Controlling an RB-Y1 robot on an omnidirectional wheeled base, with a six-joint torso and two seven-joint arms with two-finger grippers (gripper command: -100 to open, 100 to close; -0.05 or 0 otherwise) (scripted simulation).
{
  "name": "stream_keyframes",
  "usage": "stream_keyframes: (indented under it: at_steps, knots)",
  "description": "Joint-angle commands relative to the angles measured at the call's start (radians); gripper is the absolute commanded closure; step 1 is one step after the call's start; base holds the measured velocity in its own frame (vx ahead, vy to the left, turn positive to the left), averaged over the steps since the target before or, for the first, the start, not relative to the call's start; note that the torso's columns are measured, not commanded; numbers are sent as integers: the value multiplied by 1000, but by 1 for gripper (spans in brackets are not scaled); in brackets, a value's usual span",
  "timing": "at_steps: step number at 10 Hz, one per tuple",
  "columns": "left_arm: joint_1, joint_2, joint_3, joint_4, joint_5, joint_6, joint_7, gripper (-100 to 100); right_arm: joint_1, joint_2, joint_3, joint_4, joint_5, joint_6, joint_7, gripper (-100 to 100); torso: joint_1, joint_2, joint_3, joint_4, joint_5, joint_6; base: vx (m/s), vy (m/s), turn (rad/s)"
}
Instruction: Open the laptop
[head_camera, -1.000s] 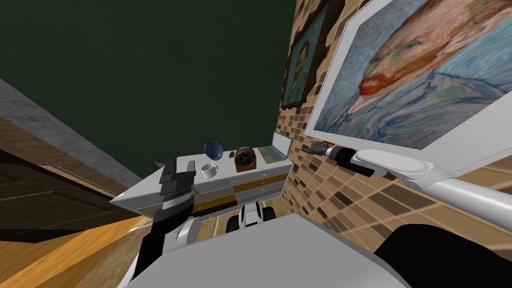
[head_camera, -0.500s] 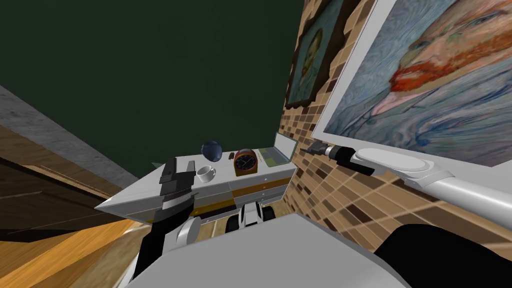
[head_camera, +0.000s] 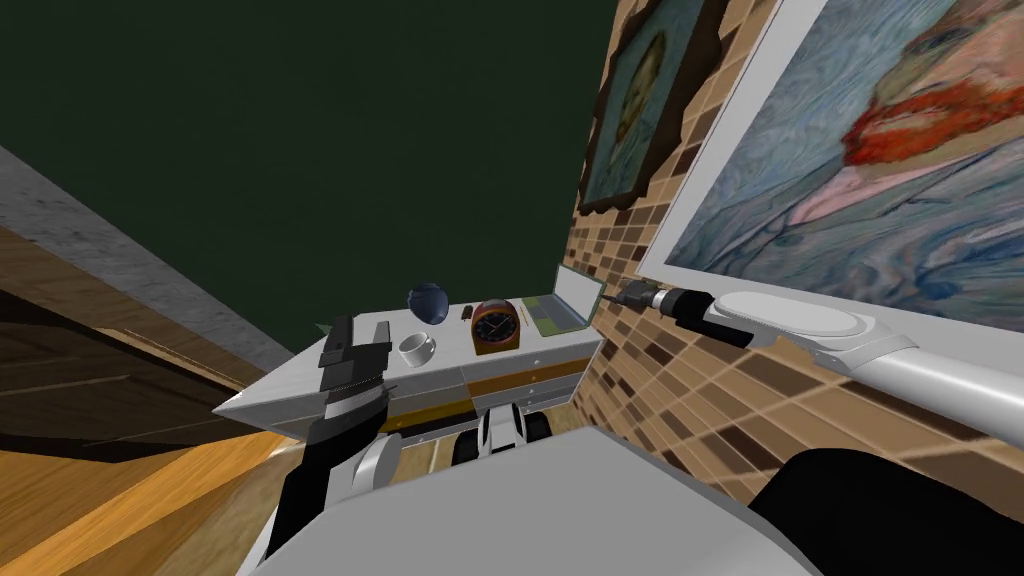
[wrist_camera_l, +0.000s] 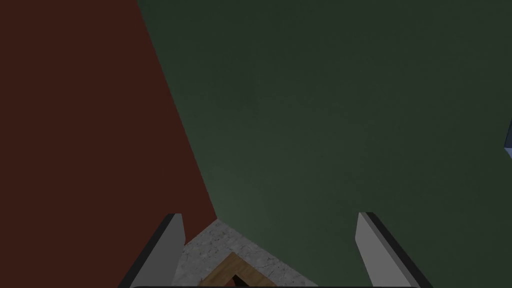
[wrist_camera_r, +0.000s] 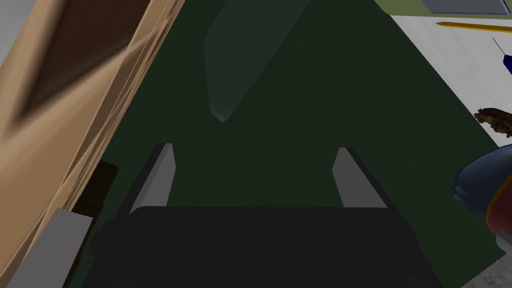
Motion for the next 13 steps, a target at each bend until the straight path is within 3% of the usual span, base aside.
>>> stream_keyframes:
  at_steps: [1, 2, 4, 5, 6, 13]
  knots:
    - [0, 0, 0, 0, 0, 0, 0, 0, 1, -19, 0, 8, 1, 11, -8, -100, 7, 9, 7, 4, 3, 5, 20, 21, -4]
    - [0, 0, 0, 0, 0, 0, 0, 0, 1, -22, -2, 11, 0, 14, -11, 100, 9, 16, 12, 6, 4, 6, 22, -9, -91]
    - [0, 0, 0, 0, 0, 0, 0, 0, -16, 32, 18, -23, 0, -11, 16, 100, 4, 19, 13, 4, 1, 9, 27, -68, -66]
    - [0, 0, 0, 0, 0, 0, 0, 0, -37, 17, 19, -6, -3, 7, 13, 100, -2, 18, 12, 2, -2, 12, 17, -15, 21]
    - [0, 0, 0, 0, 0, 0, 0, 0, -19, 12, 23, -19, 38, 42, 49, 100, -2, 16, 10, 2, -1, 11, 18, 117, 58]
    - [0, 0, 0, 0, 0, 0, 0, 0, 59, -16, 41, -50, 186, 165, 166, 100, 3, 10, 8, 1, -1, 7, -4, 144, 25]
